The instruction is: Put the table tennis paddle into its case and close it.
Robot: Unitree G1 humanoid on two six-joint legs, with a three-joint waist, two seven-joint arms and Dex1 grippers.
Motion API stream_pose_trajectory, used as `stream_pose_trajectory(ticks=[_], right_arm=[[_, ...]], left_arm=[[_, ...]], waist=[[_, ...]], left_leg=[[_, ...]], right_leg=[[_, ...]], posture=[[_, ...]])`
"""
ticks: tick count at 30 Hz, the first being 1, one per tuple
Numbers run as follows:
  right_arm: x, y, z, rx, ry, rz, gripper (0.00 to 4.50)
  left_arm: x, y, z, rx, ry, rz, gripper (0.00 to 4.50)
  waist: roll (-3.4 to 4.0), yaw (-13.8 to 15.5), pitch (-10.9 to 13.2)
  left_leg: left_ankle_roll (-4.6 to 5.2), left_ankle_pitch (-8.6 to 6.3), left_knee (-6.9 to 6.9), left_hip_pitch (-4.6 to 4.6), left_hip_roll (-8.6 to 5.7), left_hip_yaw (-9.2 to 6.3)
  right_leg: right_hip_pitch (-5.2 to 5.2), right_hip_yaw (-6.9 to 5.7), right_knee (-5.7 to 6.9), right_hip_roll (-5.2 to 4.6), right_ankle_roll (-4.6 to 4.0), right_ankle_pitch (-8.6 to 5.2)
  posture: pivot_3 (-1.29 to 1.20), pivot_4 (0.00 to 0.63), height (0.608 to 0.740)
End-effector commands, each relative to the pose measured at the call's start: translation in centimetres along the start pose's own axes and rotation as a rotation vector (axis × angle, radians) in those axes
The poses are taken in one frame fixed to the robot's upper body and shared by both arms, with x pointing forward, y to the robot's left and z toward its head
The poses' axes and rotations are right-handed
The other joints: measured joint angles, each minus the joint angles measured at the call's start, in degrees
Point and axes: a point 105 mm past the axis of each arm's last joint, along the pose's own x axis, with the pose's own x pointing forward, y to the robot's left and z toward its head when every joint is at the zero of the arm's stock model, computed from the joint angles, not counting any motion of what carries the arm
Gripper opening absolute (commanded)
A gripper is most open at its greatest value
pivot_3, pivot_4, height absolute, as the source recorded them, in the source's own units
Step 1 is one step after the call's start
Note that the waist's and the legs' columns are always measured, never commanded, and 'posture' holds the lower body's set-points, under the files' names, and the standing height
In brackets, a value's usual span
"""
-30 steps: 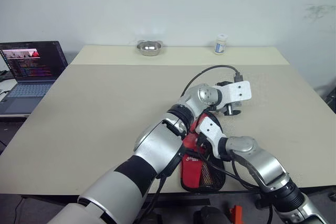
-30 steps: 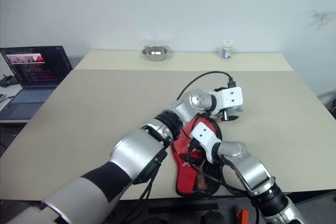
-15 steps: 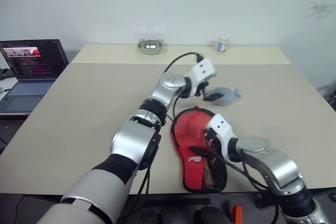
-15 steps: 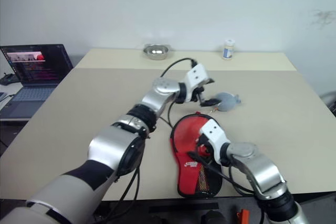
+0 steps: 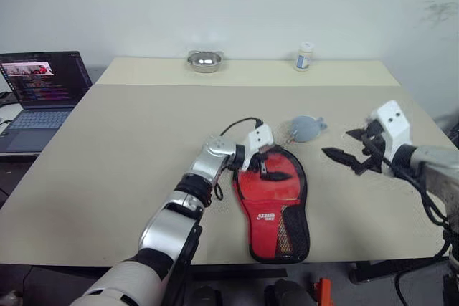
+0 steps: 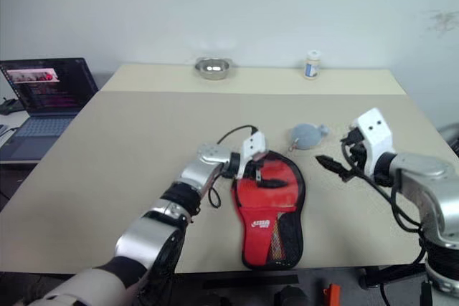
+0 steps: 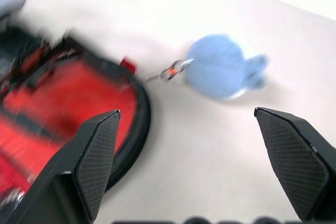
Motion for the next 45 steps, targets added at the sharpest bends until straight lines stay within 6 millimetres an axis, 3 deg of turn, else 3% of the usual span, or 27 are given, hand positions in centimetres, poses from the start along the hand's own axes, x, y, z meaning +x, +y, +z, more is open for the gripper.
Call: stream_pose_trajectory(ticks=[1,5,13,19,26,31,36,39,41,45], right_arm=[[2.2,-2.2,1.6,0.026,-0.086,-0.072,4.50],[5.6,-3.7,1.7,0.090,-0.117,-0.095,4.50],[10.5,-5.3,1.3,0.220,-0.128,-0.101,4.50],[12.7,-4.8,-0.4,0.312,-0.088,-0.089,4.50],[13.5,-4.4,-2.0,0.345,-0.038,-0.099,4.50],[13.4,-4.5,-2.0,0.348,-0.042,-0.104,2.90],[13.5,-3.9,-1.9,0.346,-0.040,-0.085,1.21],[13.4,-3.6,-1.4,0.329,-0.054,-0.083,0.41],[12.7,-3.8,-0.8,0.256,-0.054,-0.099,0.11],[9.6,-4.7,-1.3,0.095,0.008,-0.137,0.10]], left_arm=[[0.6,-0.5,-0.3,0.011,0.010,0.016,4.44],[0.7,-0.8,-1.9,-0.030,0.043,0.035,4.44],[1.1,-1.1,-2.3,-0.076,0.024,0.052,4.44],[2.2,-2.1,-2.6,-0.087,0.025,0.022,4.44],[3.1,-3.0,-3.1,-0.093,0.047,-0.005,4.44],[3.4,-3.3,-4.0,-0.109,0.063,0.007,4.50],[3.2,-3.5,-6.1,-0.142,0.115,0.042,4.50],[3.1,-3.8,-7.3,-0.177,0.142,0.051,4.50],[3.1,-4.1,-8.1,-0.213,0.155,0.061,4.50],[3.1,-4.5,-9.0,-0.265,0.164,0.069,4.50]], waist=[[0.02,-0.07,-0.01],[0.03,0.20,-0.02],[0.06,0.18,-0.04],[0.11,0.19,-0.07],[0.16,0.25,-0.10],[0.32,0.25,-0.19],[0.34,0.23,-0.22],[0.39,0.25,-0.40],[0.48,0.37,-0.52],[0.64,0.67,-0.90]], left_leg=[[0.01,0.01,0.00,0.04,0.01,0.01],[0.09,0.06,-0.01,0.07,0.05,0.04],[0.10,0.06,0.01,0.00,0.05,0.19],[0.10,0.08,0.00,0.00,0.07,0.18],[0.10,0.08,0.01,0.00,0.04,0.20],[0.10,0.09,0.01,0.07,0.04,0.20],[0.11,0.08,-0.08,0.73,0.05,0.19],[0.12,0.08,-0.06,0.86,0.05,0.17],[0.12,0.08,-0.05,0.94,0.04,0.14],[0.12,0.07,-0.05,1.01,0.00,0.05]], right_leg=[[0.00,0.03,0.04,0.00,0.01,0.00],[0.02,0.02,0.05,0.00,-0.02,0.01],[0.01,0.07,-0.02,-0.16,-0.25,0.18],[0.02,0.05,0.01,-0.17,-0.26,0.19],[0.04,0.06,0.02,-0.22,-0.26,0.19],[0.12,0.06,0.02,-0.22,-0.25,0.19],[0.83,0.04,-0.08,-0.22,-0.23,0.17],[0.97,0.04,-0.06,-0.23,0.01,0.04],[1.07,0.01,-0.06,-0.24,0.03,0.03],[1.25,-0.07,-0.19,-0.28,0.05,0.03]], posture=[[0.00,0.150,0.740],[0.00,0.150,0.740],[0.00,0.150,0.740],[0.00,0.150,0.740],[0.00,0.150,0.740],[0.00,0.150,0.740],[0.00,0.150,0.740],[0.00,0.150,0.740],[0.00,0.150,0.740],[0.00,0.150,0.740]])
